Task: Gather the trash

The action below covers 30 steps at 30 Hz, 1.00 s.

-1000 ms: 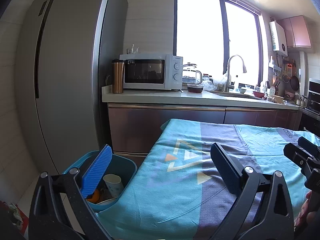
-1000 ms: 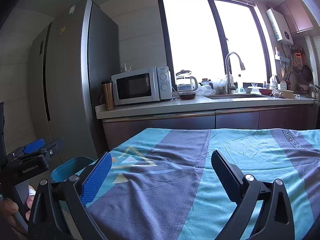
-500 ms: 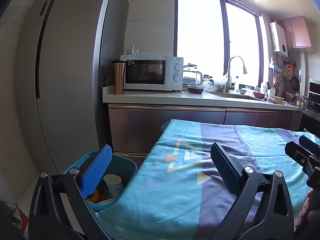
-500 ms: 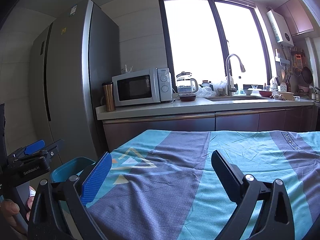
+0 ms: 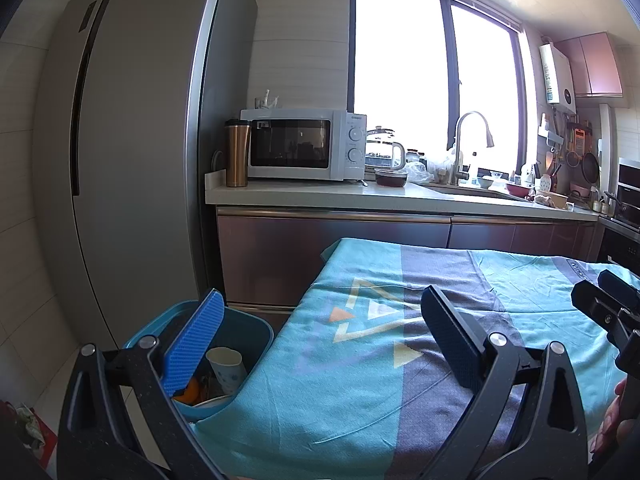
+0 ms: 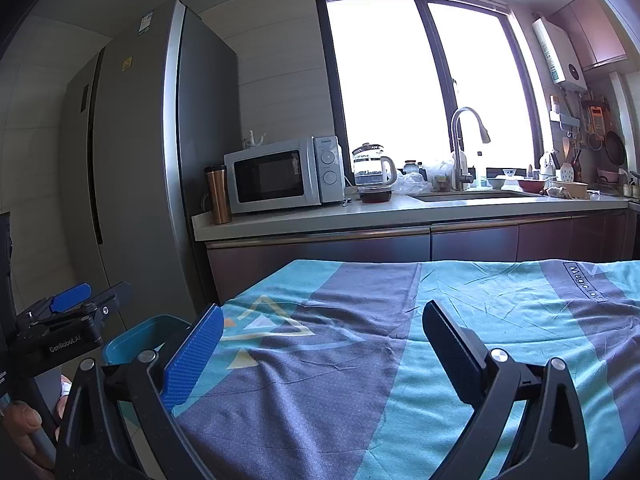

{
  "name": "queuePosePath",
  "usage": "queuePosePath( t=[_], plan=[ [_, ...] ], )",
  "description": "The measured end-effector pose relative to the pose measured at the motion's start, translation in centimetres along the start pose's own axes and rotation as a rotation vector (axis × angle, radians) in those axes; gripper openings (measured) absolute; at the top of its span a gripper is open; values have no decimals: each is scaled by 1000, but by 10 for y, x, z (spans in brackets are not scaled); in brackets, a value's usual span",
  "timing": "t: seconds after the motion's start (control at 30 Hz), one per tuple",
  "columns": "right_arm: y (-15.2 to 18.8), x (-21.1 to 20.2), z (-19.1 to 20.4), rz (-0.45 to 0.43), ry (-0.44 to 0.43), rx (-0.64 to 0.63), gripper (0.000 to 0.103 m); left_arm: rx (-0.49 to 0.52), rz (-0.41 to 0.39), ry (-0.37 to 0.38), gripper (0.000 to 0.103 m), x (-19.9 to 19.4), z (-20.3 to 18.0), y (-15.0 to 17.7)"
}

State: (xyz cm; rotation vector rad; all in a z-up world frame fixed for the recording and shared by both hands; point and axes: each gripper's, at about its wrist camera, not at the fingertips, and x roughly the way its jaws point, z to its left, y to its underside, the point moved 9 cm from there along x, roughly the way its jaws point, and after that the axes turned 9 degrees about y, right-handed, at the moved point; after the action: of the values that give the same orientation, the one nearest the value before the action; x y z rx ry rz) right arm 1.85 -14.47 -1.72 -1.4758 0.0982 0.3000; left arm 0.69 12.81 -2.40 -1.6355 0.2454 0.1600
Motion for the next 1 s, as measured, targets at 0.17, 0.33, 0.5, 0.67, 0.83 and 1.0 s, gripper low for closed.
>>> queuePosePath(
  t=[0.17,0.33,0.5,0.67,0.83,1.0],
  plan=[
    [1,0,0,2,-2,3,96,0,0,-1,97,0,0,1],
    [1,0,-1,3,-5,4,96,1,2,-2,97,1,0,2],
    [2,0,-1,4,-4,3,96,1,2,-4,97,0,-1,2],
    [1,0,-2,4,-5,5,96,0,1,-3,97,0,-1,2],
    [1,0,-2,5,-5,7,96,1,2,-4,97,0,-1,2],
    [1,0,-2,5,-5,5,96,-1,3,-3,97,0,-2,4]
  ],
)
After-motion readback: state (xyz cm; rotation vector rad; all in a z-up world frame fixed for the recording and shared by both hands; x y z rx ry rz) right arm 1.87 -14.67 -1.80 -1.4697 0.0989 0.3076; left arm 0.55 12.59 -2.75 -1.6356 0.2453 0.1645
